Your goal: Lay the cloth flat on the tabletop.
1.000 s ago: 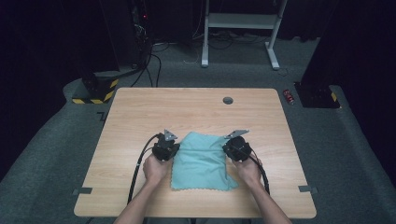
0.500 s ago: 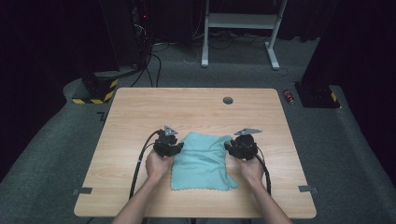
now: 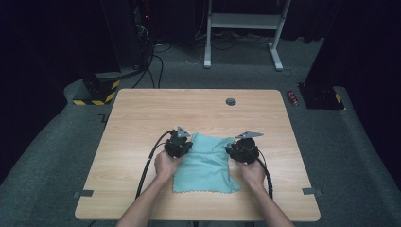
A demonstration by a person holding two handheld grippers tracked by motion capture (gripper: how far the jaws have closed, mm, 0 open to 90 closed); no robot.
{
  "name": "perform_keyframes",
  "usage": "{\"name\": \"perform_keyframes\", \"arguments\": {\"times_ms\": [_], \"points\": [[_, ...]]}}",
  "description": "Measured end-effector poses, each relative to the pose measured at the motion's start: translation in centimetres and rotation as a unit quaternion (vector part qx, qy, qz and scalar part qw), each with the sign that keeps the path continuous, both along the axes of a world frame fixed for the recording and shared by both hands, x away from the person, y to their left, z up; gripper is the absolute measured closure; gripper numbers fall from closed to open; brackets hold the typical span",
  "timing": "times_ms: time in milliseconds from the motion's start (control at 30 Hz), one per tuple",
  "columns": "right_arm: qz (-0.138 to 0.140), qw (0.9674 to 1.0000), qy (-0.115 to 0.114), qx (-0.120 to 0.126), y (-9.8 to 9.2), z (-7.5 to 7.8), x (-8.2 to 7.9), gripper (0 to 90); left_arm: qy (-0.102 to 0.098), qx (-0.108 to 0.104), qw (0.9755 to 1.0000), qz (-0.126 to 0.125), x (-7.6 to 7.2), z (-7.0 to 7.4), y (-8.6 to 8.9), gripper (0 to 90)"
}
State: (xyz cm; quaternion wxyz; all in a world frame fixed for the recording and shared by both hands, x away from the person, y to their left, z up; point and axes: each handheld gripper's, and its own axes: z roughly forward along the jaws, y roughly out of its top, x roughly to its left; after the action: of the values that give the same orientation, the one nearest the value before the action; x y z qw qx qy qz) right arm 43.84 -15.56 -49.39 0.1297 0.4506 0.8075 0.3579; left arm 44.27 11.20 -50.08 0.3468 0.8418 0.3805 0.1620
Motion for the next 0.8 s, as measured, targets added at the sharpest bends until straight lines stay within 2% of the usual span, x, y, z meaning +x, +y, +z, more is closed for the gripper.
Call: {"name": "perform_keyframes", "arguments": {"times_ms": [67,100,133,233,300,400,467,533,633,800], "points": [[0.005,1.0,0.0,-0.002,0.1,-0.1,0.0,65.0,-0.001,0.01,0.9996,-0.027,-0.7,0.0,-0.8,89.9],[0.004,1.0,0.0,-0.001,0.1,-0.1,-0.1,65.0,0.001,0.021,0.9987,-0.046,-1.0,-0.1,-1.4,89.9],[0.005,1.0,-0.001,-0.002,0.2,-0.2,-0.1,64.9,0.011,0.025,0.998,-0.056,-1.1,-0.3,-1.7,89.7],[0.009,1.0,0.0,-0.002,0.2,-0.3,-0.1,64.9,0.024,0.023,0.9974,-0.064,-1.2,-0.5,-1.9,87.7],[0.01,1.0,0.0,-0.001,0.2,-0.3,-0.1,64.8,0.025,0.011,0.9976,-0.063,-1.2,-0.3,-1.8,81.6],[0.007,1.0,-0.002,0.001,0.0,-0.3,-0.2,64.8,0.008,0.002,0.9981,-0.061,-1.4,0.5,-1.2,74.9],[0.006,1.0,-0.004,0.003,-0.1,-0.2,-0.2,64.8,-0.001,-0.018,0.9986,-0.05,-1.4,1.1,-0.7,73.3],[0.005,1.0,-0.004,0.004,-0.2,-0.2,-0.2,64.8,-0.006,-0.028,0.9991,-0.033,-1.1,1.5,-0.1,72.2],[0.003,1.0,-0.004,0.006,-0.2,-0.2,-0.2,64.8,0.003,-0.041,0.9991,-0.012,-0.5,1.3,0.2,70.1],[0.005,1.0,-0.005,0.004,-0.2,-0.3,-0.3,64.4,0.017,-0.034,0.9993,0.001,0.8,-0.1,-0.5,64.0]]}}
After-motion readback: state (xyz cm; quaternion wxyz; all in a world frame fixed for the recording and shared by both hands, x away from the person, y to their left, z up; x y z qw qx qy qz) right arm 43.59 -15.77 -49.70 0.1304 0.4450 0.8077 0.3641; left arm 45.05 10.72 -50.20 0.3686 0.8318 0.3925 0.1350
